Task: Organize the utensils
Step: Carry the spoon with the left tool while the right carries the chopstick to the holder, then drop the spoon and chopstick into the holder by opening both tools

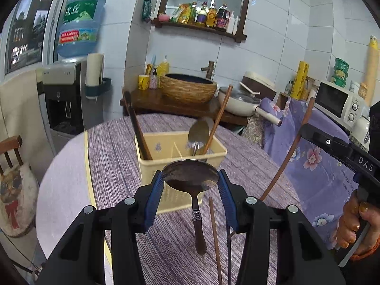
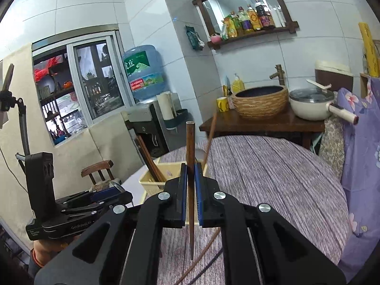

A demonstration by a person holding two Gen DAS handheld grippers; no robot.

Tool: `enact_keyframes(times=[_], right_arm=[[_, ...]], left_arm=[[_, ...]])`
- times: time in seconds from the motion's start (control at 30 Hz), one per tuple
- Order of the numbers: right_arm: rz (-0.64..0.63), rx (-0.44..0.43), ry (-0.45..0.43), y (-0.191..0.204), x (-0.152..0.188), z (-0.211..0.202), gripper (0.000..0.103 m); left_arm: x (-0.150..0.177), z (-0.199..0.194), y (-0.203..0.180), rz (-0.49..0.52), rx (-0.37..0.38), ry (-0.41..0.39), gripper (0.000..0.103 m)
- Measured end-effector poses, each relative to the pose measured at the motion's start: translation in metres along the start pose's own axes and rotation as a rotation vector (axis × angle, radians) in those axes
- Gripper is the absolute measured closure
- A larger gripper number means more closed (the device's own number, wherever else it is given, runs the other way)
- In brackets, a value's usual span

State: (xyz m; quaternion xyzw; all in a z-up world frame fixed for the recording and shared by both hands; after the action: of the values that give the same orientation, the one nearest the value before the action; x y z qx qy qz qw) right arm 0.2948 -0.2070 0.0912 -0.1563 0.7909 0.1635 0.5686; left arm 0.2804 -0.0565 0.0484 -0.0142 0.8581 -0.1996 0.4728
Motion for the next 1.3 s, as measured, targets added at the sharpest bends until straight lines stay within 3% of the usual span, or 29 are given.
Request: enact_keyframes(times=[0.2, 0.37, 0.5, 0.67, 0.83, 1.3], right_arm=[[-0.053, -0.008, -0.079, 0.01, -0.061, 0.001, 0.095], [-0.07, 0.027, -0.149, 0.011, -0.113, 0.012, 0.095], [-0.073, 0.073, -0.169, 0.008, -0.133, 0.031, 0.095], [-0.084, 0.109, -0.129, 0.007, -0.107, 0.066, 0.095], [-0.051, 0.092, -0.064, 0.004, -0.07, 0.093, 0.095], [-0.034, 0.075, 0.029, 0.002, -0.017, 0.119, 0.095]], left_arm=[[-0.06, -0.014, -0.002, -0.032, 0.033, -0.071, 0.056], [-0.116, -0.015, -0.002, -0.049, 0.007, -0.182, 0.056], [-0.133, 0.004, 0.003, -0.057, -0.039, -0.214, 0.056], [-0.109, 0.034, 0.014, -0.046, -0.102, -0.192, 0.056], [-0.073, 0.056, 0.021, -0.03, -0.124, -0.132, 0.056], [-0.028, 0.085, 0.036, -0.012, -0.16, -0.042, 0.056]])
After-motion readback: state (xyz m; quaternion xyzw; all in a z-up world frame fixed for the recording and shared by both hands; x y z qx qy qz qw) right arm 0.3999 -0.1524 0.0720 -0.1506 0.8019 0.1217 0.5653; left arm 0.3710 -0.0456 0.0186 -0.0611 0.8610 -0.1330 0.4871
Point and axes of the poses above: each gripper's, at about its wrist camera, not at the fingertips, and z roughly the way its jaws point, y to its left, x to its underside, the point moved 8 cm from there along z, roughly the way its jaws point, and after that the axes turned 13 degrees about -z, right-handed, at the moved point
